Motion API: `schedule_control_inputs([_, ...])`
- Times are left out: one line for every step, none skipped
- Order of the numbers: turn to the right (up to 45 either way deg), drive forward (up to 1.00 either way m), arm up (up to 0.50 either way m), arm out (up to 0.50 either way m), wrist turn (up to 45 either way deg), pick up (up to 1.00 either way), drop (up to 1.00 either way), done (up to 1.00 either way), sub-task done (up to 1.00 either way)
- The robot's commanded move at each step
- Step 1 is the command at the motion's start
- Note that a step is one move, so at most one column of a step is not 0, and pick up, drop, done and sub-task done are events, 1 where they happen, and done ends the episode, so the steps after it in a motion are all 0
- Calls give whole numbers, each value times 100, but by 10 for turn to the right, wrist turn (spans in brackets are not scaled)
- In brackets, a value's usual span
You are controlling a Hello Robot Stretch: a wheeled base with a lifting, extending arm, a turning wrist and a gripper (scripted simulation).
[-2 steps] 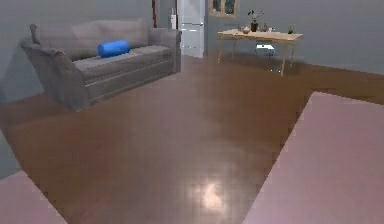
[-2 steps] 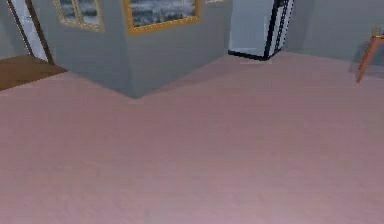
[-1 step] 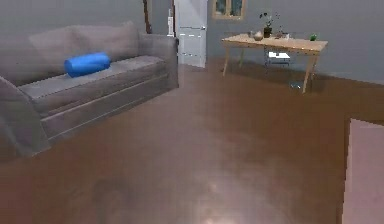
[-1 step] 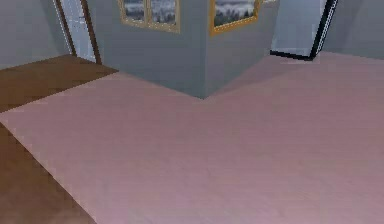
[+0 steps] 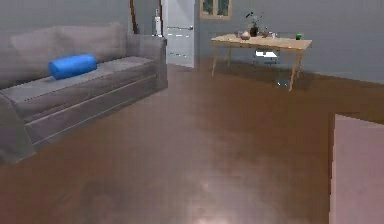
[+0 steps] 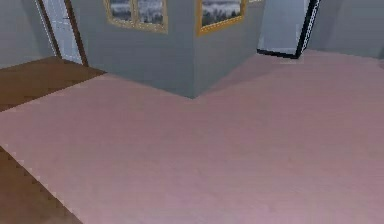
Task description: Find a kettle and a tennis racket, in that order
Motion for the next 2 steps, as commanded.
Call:
schedule_control_inputs([0, 100, 0, 0, 0, 0, 0, 0, 0])
schedule_control_inputs([0, 100, 0, 0, 0, 0, 0, 0, 0])
